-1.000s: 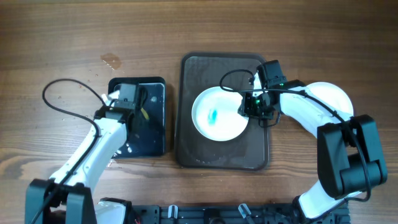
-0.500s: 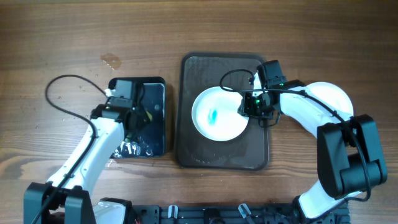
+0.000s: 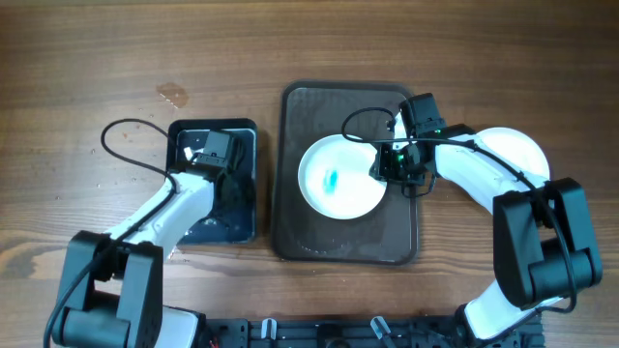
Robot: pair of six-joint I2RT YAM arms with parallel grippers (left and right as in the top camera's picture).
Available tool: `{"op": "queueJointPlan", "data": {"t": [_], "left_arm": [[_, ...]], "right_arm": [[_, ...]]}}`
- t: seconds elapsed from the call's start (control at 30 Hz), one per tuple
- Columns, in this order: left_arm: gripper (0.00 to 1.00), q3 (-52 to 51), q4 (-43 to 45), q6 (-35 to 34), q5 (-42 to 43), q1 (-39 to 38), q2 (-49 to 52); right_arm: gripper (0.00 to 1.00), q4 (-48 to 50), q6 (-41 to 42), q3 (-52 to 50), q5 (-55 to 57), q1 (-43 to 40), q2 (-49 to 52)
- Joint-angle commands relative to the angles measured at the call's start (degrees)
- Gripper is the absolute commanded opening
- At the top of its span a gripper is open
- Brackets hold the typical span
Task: Clean dirty plates on tray and stack at the side
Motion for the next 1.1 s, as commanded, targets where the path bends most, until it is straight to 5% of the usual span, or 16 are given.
{"op": "queueJointPlan", "data": {"t": [0.0, 0.37, 0.5, 0.67, 0.87, 1.07], "left_arm": [[0.04, -0.9, 0.8, -4.6, -15.6, 0.6, 1.4], [0.04, -0.9, 7.6, -5.1, -27.1, 1.3, -3.5], [0.04, -0.4, 10.4, -4.9, -23.9, 5.0, -3.5], [0.04, 0.6, 13.6, 2.9, -10.1, 13.6, -3.5], [0.04, 1.2, 13.3, 6.6, -8.0, 17.6, -3.6], [0.26, 1.2, 13.6, 6.6, -8.2, 17.7, -3.5]], "right_arm": [[0.34, -0.1, 0.3, -1.8, 1.9, 0.0, 3.3], [0.34, -0.3, 0.2, -1.8, 1.9, 0.0, 3.3], [0.34, -0.7, 0.0, -1.8, 1.9, 0.0, 3.3], [0.34, -0.6, 0.0, -1.8, 2.0, -0.5, 3.3], [0.34, -1.2, -0.2, -1.8, 1.9, -0.5, 3.3], [0.34, -1.1, -0.2, -1.8, 1.9, -0.5, 3.3]]}}
